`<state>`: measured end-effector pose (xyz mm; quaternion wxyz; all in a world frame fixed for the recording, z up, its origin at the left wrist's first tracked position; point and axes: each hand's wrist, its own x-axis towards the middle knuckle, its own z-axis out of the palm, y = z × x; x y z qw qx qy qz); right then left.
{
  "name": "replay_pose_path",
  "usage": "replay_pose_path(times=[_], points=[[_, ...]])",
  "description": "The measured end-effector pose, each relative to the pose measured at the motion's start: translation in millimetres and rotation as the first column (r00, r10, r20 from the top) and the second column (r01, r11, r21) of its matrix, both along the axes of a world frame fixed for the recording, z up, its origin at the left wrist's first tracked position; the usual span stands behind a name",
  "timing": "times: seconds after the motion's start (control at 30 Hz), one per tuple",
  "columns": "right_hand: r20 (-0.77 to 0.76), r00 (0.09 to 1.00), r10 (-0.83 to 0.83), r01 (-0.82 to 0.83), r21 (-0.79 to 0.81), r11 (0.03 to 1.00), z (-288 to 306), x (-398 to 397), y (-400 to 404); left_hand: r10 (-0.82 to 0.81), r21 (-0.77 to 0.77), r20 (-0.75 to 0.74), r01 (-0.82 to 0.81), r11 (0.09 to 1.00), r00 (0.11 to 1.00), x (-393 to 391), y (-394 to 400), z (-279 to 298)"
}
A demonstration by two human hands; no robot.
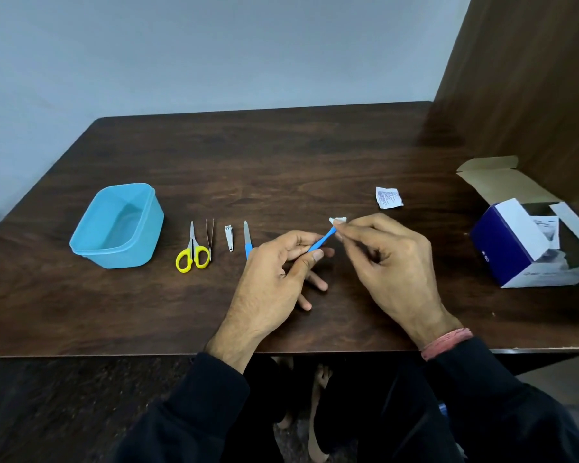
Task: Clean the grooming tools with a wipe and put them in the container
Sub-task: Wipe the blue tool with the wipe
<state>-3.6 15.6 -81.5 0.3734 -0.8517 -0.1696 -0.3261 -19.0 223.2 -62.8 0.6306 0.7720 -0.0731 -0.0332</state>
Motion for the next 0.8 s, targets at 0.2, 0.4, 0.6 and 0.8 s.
replay_pose_path(times=[0.2, 0.4, 0.6, 0.8], points=[[0.031, 1.0, -0.002, 0.003, -0.032, 0.999, 1.9, -3.2, 0.0, -0.006, 0.008, 0.01, 0.006, 1.0, 1.0, -0.6, -0.7, 2.0], [0.034, 0.999, 0.039, -0.037, -0.06, 0.998, 3.9, -4.2, 1.3, -0.007, 0.006, 0.0, 0.007, 1.0, 1.0, 0.9, 0.1, 0.0], [0.029, 1.0, 0.01, -0.009, -0.015, 1.0, 2.6, -4.9, -1.1, -0.086, -0.005, -0.018, 0.086, 0.996, 0.996, 2.4, 2.1, -0.3], [0.08, 0.996, -0.045, 0.049, -0.051, 0.998, 8.1, -6.1, 1.4, -0.117, 0.06, 0.035, 0.115, 0.992, 0.993, 2.4, 8.1, 1.3]])
